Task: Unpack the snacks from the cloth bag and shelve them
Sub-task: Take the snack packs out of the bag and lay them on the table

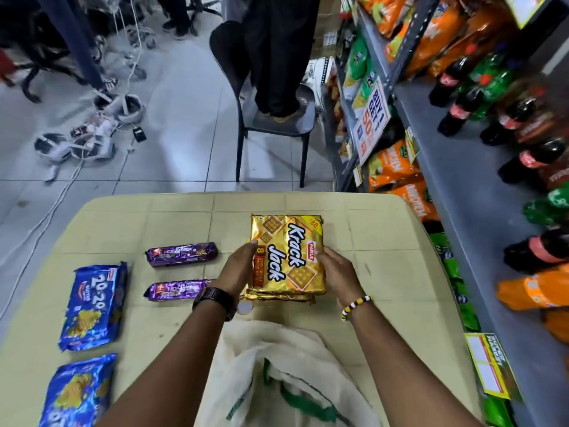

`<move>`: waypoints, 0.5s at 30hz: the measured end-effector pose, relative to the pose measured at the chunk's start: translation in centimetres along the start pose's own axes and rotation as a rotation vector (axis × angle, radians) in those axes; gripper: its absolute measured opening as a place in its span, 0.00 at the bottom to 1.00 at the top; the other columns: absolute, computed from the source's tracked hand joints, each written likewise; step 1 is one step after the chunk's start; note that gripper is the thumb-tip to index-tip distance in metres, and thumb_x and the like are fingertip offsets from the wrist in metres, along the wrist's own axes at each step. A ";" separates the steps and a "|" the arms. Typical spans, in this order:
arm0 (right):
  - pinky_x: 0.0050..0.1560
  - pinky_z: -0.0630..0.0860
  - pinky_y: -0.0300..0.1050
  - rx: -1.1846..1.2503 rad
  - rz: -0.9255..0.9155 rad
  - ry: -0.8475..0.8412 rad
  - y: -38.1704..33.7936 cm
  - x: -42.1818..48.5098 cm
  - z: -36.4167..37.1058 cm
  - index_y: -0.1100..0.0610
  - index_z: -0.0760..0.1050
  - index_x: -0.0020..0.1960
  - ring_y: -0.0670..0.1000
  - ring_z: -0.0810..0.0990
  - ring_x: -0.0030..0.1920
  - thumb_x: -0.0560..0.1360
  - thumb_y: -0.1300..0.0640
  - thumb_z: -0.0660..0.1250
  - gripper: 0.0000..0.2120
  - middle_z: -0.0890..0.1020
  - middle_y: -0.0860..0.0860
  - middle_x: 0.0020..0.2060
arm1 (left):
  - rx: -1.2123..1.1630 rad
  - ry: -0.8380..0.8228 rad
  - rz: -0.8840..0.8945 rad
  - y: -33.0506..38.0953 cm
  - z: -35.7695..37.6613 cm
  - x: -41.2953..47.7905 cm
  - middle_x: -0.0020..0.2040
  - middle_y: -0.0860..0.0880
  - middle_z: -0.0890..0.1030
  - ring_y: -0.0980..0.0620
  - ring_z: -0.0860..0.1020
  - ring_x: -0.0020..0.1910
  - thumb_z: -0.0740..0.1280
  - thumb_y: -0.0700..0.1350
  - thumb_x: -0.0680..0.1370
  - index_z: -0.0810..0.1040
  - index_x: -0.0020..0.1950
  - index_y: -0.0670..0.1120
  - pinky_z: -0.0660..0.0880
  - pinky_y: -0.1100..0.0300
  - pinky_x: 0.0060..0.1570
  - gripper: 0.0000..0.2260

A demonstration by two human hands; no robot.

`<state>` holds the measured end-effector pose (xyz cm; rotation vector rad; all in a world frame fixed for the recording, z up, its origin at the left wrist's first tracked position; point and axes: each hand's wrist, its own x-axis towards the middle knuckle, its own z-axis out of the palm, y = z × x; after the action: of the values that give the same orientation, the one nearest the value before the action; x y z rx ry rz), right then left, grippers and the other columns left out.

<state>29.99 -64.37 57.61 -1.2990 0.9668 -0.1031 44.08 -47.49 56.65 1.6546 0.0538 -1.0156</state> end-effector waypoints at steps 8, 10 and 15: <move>0.61 0.78 0.54 -0.260 0.096 0.024 2.6 0.9 2.6 0.53 0.81 0.59 0.51 0.83 0.53 0.72 0.48 0.67 0.18 0.86 0.48 0.52 | 0.023 -0.044 -0.098 -2.9 -1.6 1.9 0.50 0.49 0.87 0.49 0.86 0.48 0.56 0.63 0.81 0.81 0.58 0.50 0.82 0.56 0.43 0.21; 0.59 0.78 0.57 -0.299 0.060 0.026 3.1 0.9 2.6 0.52 0.82 0.55 0.52 0.83 0.52 0.72 0.50 0.67 0.14 0.86 0.48 0.49 | 0.060 -0.061 -0.071 -3.6 -1.7 2.0 0.58 0.46 0.84 0.45 0.83 0.55 0.55 0.64 0.80 0.78 0.63 0.50 0.79 0.47 0.58 0.23; 0.57 0.79 0.57 -0.344 0.036 0.074 3.1 1.4 3.1 0.52 0.81 0.54 0.54 0.83 0.50 0.74 0.53 0.67 0.10 0.86 0.50 0.48 | -0.040 -0.149 -0.069 -3.3 -1.9 1.3 0.55 0.50 0.86 0.50 0.85 0.53 0.54 0.62 0.81 0.79 0.62 0.53 0.81 0.58 0.45 0.21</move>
<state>31.51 -61.80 54.12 -1.5999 1.1038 0.0458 44.22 -45.35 53.23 1.5453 0.0324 -1.1806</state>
